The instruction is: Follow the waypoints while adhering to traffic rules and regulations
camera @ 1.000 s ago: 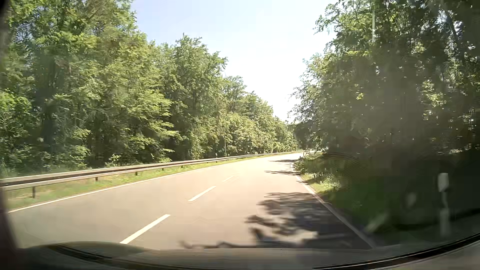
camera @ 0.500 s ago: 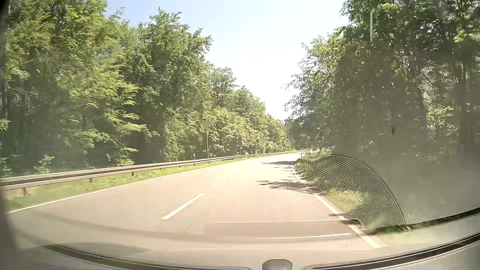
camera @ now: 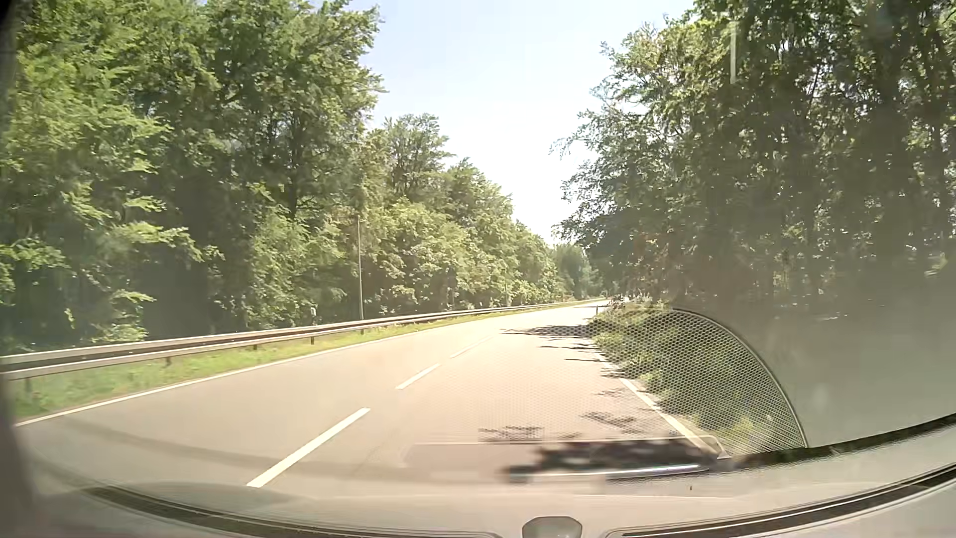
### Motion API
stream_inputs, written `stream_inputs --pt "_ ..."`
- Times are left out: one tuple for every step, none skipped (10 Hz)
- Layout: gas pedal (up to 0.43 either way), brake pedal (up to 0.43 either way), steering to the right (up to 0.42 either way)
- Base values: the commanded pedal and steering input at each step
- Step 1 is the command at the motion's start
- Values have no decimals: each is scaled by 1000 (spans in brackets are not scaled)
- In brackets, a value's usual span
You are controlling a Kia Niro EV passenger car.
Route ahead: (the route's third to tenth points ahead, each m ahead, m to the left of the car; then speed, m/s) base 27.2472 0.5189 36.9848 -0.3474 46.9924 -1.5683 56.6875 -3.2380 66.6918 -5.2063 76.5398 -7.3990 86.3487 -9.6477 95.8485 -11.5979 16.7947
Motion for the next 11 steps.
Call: stream_inputs --pt "47 30 17" --pt "47 30 17" --pt "47 30 17" --pt "47 30 18" --pt "47 30 17" --pt "47 30 17" --pt "47 30 17" --pt "47 30 17" --pt "47 30 17" --pt "47 30 19" --pt "47 30 19"
